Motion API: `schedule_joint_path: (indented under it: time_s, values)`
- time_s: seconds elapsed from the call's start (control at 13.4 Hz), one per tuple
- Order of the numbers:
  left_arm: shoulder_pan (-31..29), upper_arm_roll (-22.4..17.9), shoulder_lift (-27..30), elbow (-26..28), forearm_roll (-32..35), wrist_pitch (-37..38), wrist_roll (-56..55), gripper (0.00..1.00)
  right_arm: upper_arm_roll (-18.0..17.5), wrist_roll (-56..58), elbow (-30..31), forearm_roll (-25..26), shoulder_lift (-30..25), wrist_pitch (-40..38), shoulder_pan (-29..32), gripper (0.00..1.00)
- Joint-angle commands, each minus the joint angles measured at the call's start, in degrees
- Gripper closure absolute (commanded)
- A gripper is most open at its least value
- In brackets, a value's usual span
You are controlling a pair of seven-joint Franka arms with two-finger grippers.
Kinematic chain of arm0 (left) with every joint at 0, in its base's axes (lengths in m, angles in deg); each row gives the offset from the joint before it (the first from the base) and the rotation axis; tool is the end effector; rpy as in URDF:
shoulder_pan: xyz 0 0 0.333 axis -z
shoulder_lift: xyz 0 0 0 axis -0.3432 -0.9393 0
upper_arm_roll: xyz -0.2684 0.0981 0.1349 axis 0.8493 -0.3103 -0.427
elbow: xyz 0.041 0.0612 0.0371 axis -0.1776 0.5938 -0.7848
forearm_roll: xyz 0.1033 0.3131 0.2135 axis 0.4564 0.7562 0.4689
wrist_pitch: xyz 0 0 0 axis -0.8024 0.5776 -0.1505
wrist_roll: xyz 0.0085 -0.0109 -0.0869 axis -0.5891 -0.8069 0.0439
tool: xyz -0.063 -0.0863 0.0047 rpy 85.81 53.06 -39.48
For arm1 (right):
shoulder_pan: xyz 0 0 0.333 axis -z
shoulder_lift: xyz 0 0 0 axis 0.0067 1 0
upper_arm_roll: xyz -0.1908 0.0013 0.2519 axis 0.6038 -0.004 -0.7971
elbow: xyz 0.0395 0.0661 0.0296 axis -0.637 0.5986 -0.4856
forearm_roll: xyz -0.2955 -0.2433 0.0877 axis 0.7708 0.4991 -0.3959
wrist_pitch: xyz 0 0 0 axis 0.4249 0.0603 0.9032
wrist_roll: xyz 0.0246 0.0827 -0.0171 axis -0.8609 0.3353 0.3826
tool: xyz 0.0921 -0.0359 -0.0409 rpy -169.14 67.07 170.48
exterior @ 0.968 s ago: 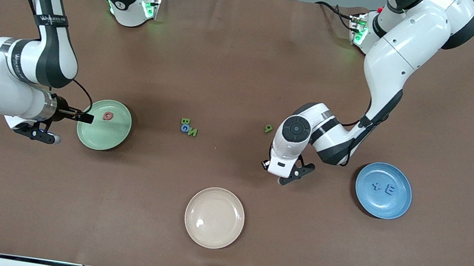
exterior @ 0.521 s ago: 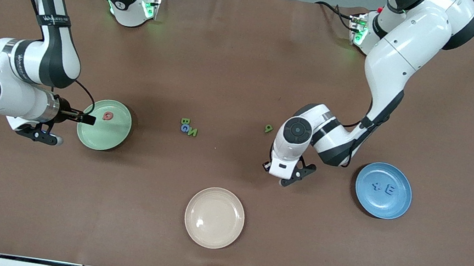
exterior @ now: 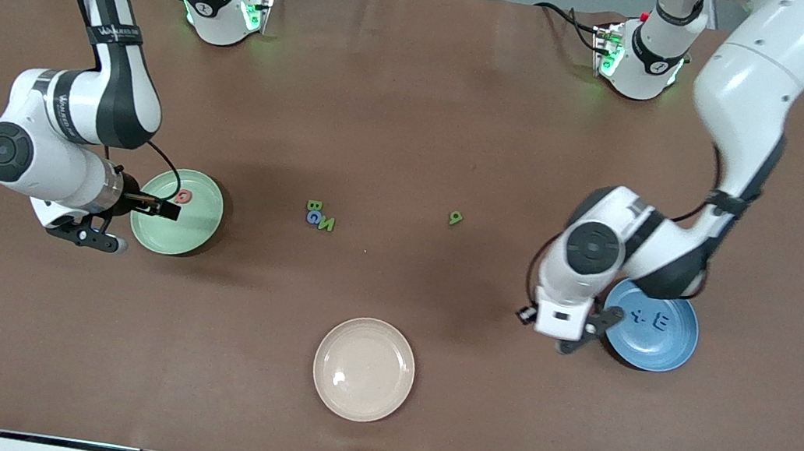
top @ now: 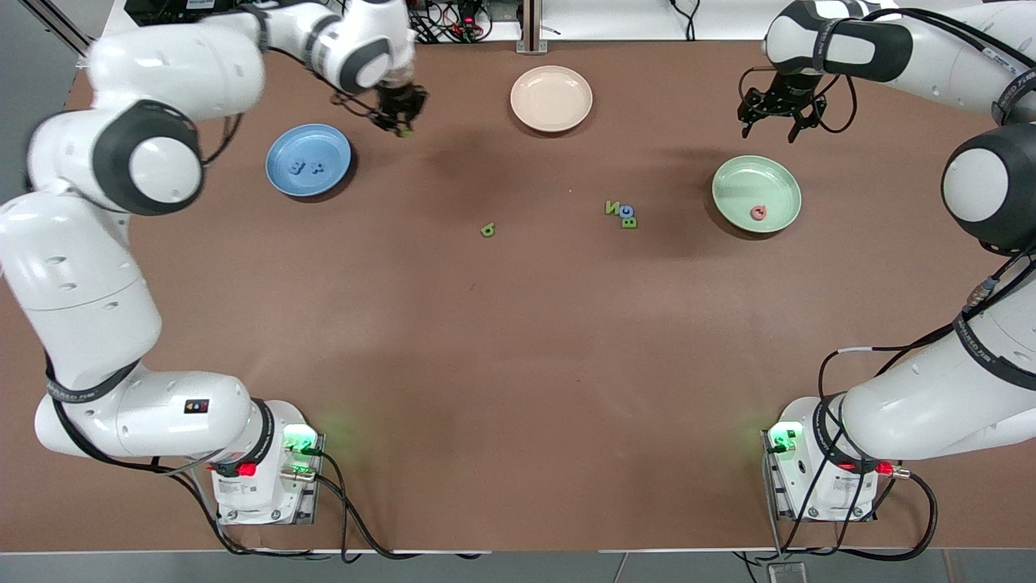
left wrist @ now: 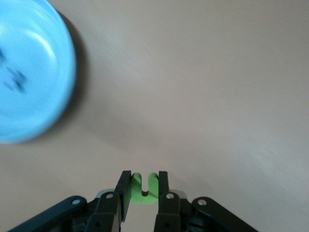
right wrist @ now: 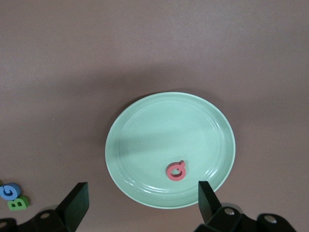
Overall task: Sort upper and lower case letters into plates
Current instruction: 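Drop the u in the blue plate while the right gripper reaches the letters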
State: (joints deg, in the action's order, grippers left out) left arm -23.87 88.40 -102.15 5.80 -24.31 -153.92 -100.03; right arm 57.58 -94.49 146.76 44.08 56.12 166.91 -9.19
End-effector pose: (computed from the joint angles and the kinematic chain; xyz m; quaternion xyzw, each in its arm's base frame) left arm 0.6469 -0.2237 0.2711 -0.9497 -0.3071 -0.0331 0.0509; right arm 0.6036 0.0559 0.3207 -0.9932 0.0794 0.0846 0.0027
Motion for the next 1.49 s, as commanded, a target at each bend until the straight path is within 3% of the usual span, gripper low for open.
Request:
schedule_joint_path:
  time_s: [0.0, 0.37, 0.45, 0.52, 0.6, 0.74, 0.97, 1.41]
  values:
    - [-6.73, 0.64, 3.07, 7.09, -0.62, -0.42, 6.68, 1.0, -0.09, -2.58, 0.53, -0.09, 0.89, 2.68, -1.03, 0.0]
    - [-16.13, 0.82, 2.98, 11.04, 0.17, -1.47, 12.05, 0.96, -0.09, -7.07, 0.62, -0.09, 2.21, 5.58, -3.84, 0.0]
    - [-17.11, 1.08, 2.98, 11.66, 0.17, -1.83, 12.24, 0.88, -0.09, -7.86, 0.62, -0.09, 2.47, 6.37, -4.37, 0.0]
    - [-17.73, 1.08, 2.98, 12.63, 0.17, -1.92, 12.24, 0.66, -0.09, -7.87, 0.62, -0.35, 2.65, 6.9, -4.9, 0.0]
    - [-18.26, 1.17, 3.33, 13.25, 0.17, -1.92, 12.24, 0.3, -0.09, -7.87, 0.44, -1.57, 3.0, 7.08, -5.43, 0.0]
    - [-18.35, 1.26, 4.99, 14.21, 0.08, -1.74, 12.06, 0.01, -0.09, -7.78, 0.44, -2.11, 3.7, 8.56, -6.3, 0.0]
    - [-18.26, 5.46, 5.97, 14.31, -0.71, -0.43, 8.92, 0.01, -0.09, -7.87, 0.35, -2.11, 4.67, 10.06, -7.36, 0.0]
    - [-14.93, 16.1, 2.29, 14.22, -0.71, -0.86, -9.53, 0.01, -0.09, -9.01, 0.35, -2.02, 6.51, 13.4, -8.86, 0.0]
